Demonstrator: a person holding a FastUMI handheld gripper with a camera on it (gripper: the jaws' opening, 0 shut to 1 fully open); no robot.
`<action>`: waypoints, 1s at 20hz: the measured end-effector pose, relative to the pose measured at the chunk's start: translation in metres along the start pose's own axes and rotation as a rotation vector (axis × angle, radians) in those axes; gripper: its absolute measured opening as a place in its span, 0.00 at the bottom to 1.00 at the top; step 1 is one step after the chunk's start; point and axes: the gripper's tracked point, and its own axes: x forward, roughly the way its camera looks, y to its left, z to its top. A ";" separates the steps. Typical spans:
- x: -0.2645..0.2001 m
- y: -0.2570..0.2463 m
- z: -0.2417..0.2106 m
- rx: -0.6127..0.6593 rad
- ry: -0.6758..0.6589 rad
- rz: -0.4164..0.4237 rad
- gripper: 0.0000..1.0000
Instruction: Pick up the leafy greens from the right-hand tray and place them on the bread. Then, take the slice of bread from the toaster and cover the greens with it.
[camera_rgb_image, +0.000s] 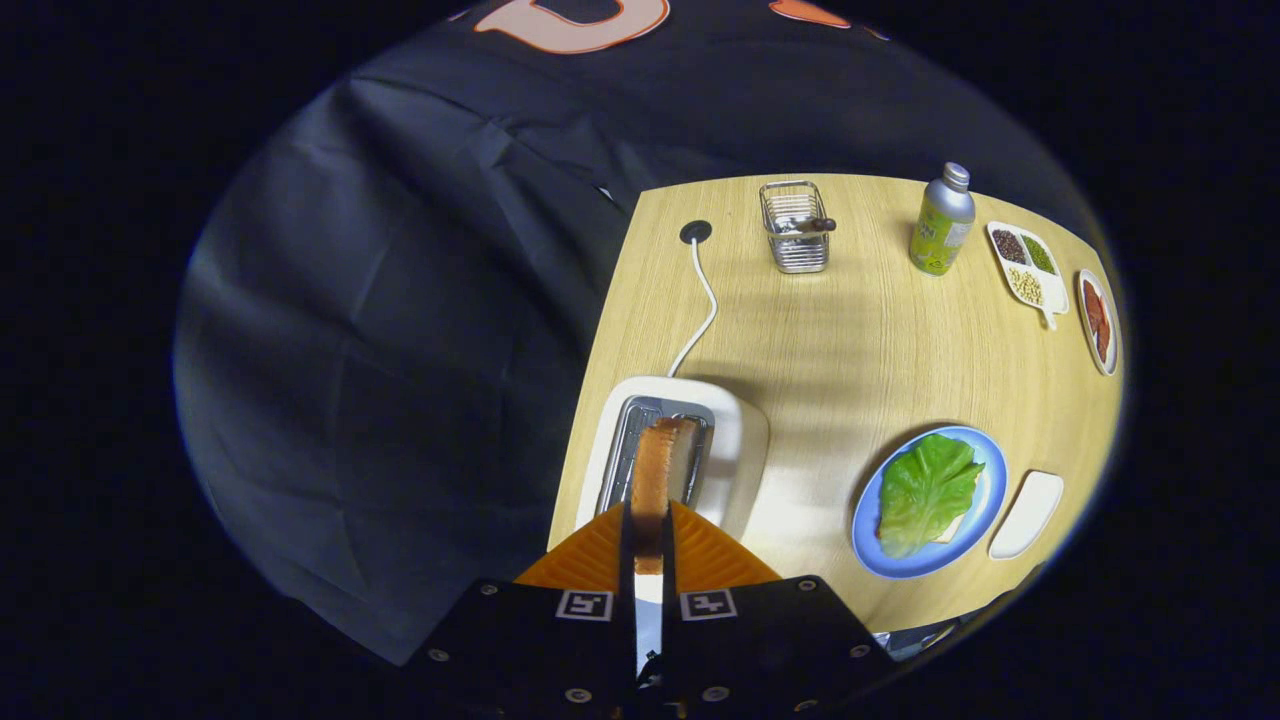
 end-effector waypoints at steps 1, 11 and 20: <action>-0.007 -0.001 0.002 0.010 -0.010 0.021 0.10; -0.068 -0.043 0.016 0.111 -0.119 0.130 0.10; -0.083 -0.113 0.000 0.172 -0.167 0.184 0.10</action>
